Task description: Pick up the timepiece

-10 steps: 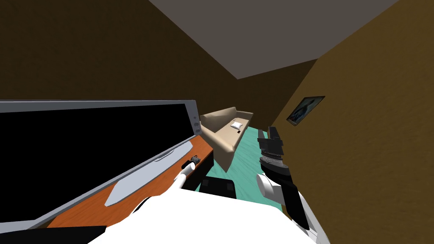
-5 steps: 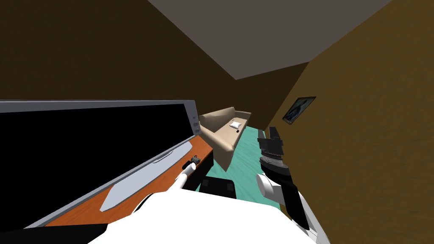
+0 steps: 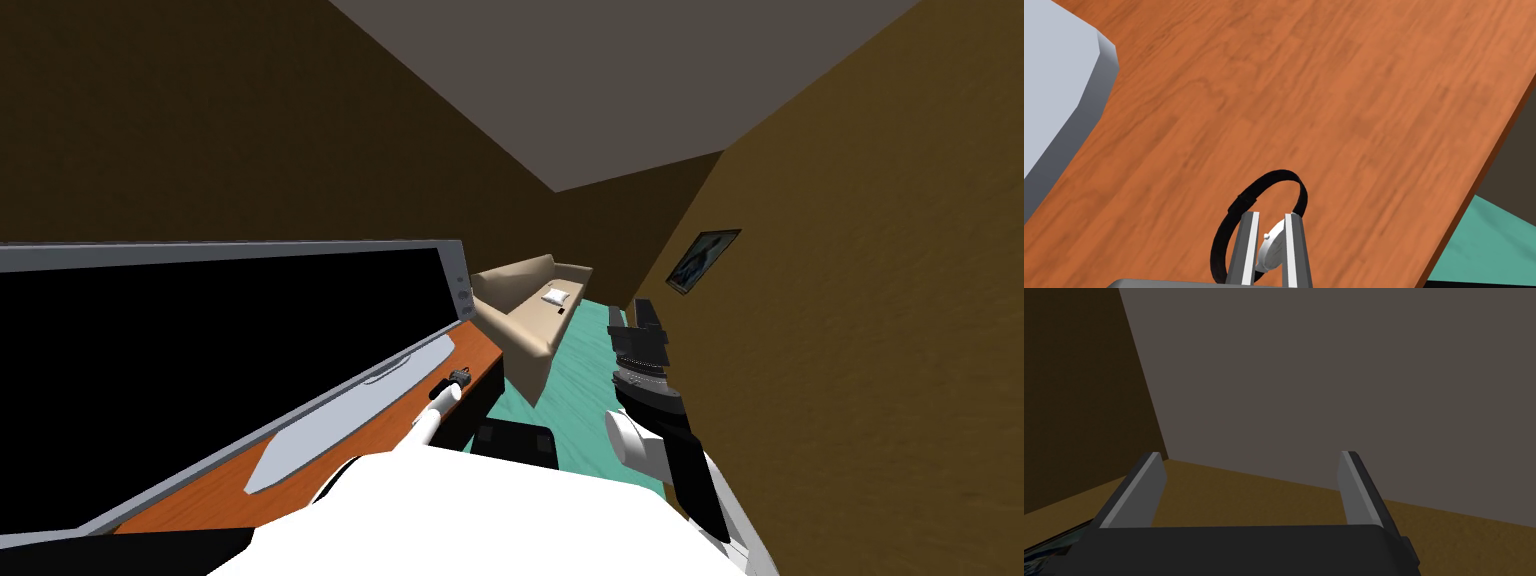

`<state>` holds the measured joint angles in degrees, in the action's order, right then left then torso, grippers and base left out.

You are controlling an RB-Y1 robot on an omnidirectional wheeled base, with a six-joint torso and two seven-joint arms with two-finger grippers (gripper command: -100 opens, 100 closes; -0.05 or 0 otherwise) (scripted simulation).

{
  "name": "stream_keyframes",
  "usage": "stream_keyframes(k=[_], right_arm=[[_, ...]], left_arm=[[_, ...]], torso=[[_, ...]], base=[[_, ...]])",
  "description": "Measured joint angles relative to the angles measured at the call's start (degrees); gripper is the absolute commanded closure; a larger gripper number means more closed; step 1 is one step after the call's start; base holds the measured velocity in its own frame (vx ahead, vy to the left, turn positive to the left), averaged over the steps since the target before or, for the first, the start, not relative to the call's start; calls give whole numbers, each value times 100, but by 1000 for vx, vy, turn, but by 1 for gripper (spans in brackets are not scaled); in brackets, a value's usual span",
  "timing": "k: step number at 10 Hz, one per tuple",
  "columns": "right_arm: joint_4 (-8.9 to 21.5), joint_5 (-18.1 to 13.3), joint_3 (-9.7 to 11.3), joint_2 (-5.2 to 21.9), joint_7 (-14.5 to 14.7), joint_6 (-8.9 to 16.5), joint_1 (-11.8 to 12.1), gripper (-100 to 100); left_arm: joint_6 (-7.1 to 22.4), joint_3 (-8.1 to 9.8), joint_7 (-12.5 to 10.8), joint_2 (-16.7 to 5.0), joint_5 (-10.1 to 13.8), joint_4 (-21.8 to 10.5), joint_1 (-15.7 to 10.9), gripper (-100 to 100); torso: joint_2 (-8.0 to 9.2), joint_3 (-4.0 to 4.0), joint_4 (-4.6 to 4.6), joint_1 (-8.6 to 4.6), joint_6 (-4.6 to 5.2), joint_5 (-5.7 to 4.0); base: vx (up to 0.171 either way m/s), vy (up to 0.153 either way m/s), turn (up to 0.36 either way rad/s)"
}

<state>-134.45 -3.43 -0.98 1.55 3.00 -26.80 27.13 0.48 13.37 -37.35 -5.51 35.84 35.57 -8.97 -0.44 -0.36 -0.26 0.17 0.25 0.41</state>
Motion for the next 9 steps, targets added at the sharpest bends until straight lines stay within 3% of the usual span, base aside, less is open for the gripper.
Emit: stream_keyframes(k=[1, 9], right_arm=[[0, 0, 0, 0, 0, 0, 0, 0], [0, 0, 0, 0, 0, 0, 0, 0]], left_arm=[[0, 0, 0, 0, 0, 0, 0, 100], [713, -202, -7, -61, -84, 952, 439, 100]], torso=[[-2, -1, 0, 1, 0, 0], [-9, -5, -2, -7, -3, -1]], base=[[47, -21, 116], [22, -26, 77]])
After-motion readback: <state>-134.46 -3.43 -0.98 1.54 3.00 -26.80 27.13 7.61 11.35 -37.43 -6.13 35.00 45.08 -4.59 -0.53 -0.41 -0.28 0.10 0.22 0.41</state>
